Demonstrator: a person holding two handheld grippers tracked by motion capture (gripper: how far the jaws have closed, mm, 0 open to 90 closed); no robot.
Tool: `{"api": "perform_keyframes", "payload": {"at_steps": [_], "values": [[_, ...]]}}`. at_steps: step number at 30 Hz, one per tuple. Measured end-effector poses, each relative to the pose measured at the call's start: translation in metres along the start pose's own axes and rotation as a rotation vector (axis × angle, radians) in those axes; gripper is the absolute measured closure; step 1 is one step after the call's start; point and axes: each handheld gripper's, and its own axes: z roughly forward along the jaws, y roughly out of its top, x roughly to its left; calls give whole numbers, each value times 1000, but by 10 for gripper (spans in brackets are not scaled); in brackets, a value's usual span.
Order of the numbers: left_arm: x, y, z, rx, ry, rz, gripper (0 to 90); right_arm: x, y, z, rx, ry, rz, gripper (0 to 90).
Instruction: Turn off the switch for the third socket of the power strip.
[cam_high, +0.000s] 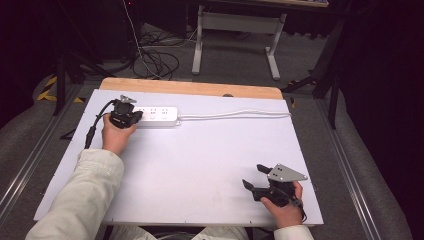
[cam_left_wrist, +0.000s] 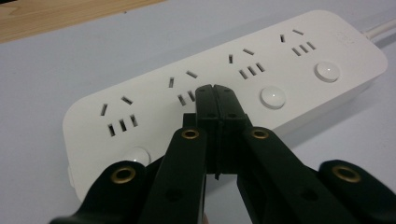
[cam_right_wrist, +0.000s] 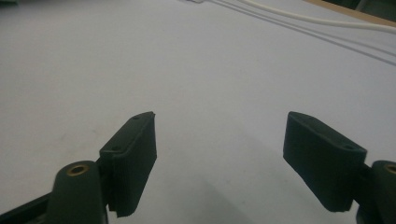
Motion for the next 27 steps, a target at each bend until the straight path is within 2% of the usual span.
{"api": "perform_keyframes", "payload": {"at_steps": [3, 11, 16, 27], "values": [[1, 0, 1, 4, -7, -12, 899, 0, 0, 0, 2, -1, 1, 264], [-1, 0, 1, 9, 14, -2, 900, 0, 0, 0, 2, 2, 1, 264], [-1, 0, 1, 10, 6, -22, 900, 0, 0, 0, 3, 3, 1, 264], [-3, 0, 2, 9, 24, -1, 900, 0, 0, 0, 3, 6, 0, 264]]}}
